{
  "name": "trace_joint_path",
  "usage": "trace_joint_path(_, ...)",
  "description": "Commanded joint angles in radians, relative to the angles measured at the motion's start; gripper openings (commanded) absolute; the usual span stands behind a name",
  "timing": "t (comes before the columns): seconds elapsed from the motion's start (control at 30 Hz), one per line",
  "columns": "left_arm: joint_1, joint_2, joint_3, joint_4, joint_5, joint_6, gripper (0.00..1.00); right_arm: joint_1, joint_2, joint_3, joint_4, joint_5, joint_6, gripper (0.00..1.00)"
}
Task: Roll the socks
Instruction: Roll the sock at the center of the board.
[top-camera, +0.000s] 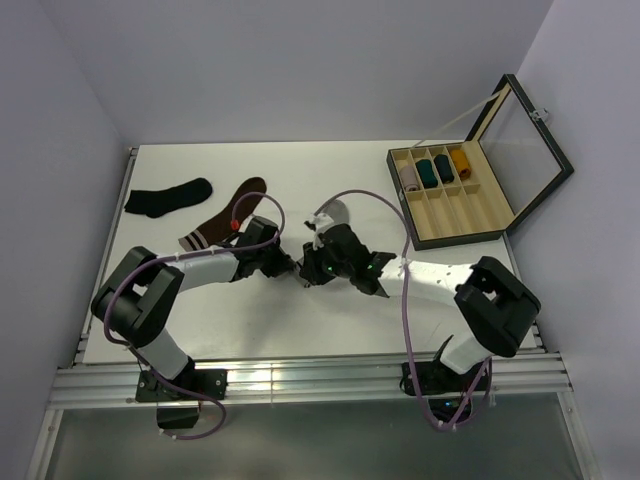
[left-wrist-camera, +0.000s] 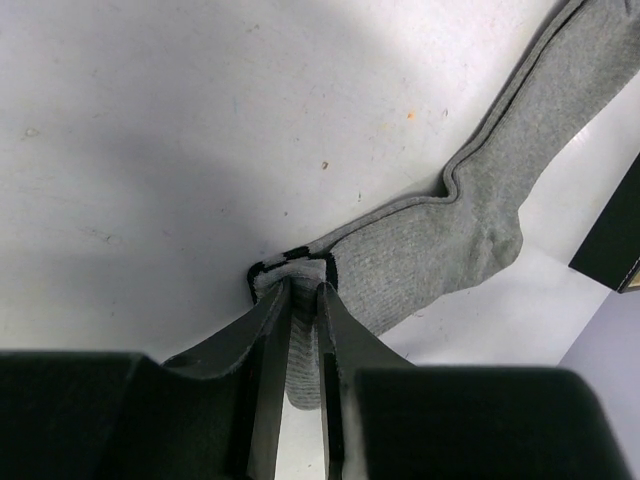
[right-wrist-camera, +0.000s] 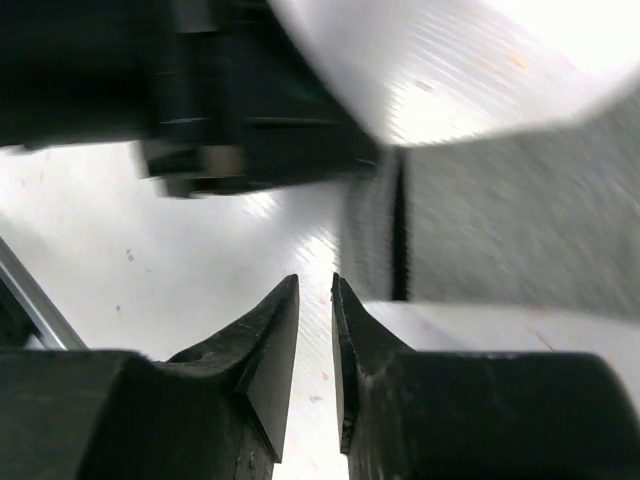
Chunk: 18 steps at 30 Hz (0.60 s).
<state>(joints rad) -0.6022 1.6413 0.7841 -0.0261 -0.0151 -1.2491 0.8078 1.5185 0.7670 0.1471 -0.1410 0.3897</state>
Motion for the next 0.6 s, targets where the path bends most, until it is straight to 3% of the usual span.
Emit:
trace_joint_path(0.0, -0.001, 0.04, 0.017, -0.084, -0.046, 0.036, 0.22, 0.066, 0.025, 0.057, -0.003, 0.104, -0.167, 0.26)
trace_joint_path(0.27, -0.001, 0.031, 0.02, -0.1, -0.052, 0.043, 0.22, 0.088, 0.137, 0.063, 0.091, 0.103, -0.155, 0.23)
trace_joint_path(0.57, -0.001, 0.035, 0.029, -0.104, -0.048, 0.054, 0.22, 0.088, 0.158, 0.052, 0.055, 0.133, -0.166, 0.26)
